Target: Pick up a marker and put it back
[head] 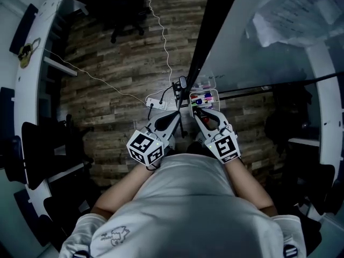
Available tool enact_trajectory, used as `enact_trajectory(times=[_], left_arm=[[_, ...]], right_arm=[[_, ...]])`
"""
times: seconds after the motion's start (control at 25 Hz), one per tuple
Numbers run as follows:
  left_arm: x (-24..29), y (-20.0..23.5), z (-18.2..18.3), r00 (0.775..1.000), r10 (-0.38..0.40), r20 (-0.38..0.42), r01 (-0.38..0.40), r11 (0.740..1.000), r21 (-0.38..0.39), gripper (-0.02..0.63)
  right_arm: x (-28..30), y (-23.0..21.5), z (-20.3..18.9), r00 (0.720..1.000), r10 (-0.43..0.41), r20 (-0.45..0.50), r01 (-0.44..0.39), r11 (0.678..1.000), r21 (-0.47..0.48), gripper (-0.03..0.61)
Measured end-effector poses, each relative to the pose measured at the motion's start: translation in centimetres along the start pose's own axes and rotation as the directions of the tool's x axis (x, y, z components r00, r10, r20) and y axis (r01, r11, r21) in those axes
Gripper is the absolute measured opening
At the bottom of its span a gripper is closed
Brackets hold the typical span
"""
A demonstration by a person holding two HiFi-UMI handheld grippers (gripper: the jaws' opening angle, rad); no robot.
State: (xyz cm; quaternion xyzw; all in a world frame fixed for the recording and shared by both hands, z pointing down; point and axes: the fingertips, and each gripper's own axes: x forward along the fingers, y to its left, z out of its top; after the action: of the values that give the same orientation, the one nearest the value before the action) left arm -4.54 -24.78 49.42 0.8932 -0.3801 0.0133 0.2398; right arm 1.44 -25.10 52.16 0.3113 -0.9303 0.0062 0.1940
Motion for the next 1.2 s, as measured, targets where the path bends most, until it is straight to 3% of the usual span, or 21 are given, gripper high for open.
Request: enact_trajectory(times=[0.24, 0.48, 0.92, 1.2], left_arm=[[-0.1, -0.8, 1.6, 0.997, -0.080, -0.004, 0.080, 0.995, 0.060, 0.005], [-0.3, -1.7, 3.6, 0.984, -0.181, -0.007, 0.180, 0.975, 0.133, 0.005], [-1.6, -3.4, 4.4, 0.954, -0.299, -0.025, 0.298, 0.934, 0.199, 0.005], [-3.0, -4.1, 4.5, 0.937, -0.348, -0.019, 0.345, 0.916, 0.204, 0.003]], right_arm=[[-1.3, -0.2, 1.9, 0.993, -0.108, 0.052, 0.103, 0.990, 0.096, 0.072], [-3.2, -1.3, 4.3, 0.965, -0.237, 0.116, 0.206, 0.951, 0.229, 0.071], [-5.5, 0.6, 6.9, 0.917, -0.364, 0.162, 0.318, 0.914, 0.252, 0.071], [-5.9, 1.6, 7.7, 0.906, -0.385, 0.173, 0.339, 0.908, 0.247, 0.071]])
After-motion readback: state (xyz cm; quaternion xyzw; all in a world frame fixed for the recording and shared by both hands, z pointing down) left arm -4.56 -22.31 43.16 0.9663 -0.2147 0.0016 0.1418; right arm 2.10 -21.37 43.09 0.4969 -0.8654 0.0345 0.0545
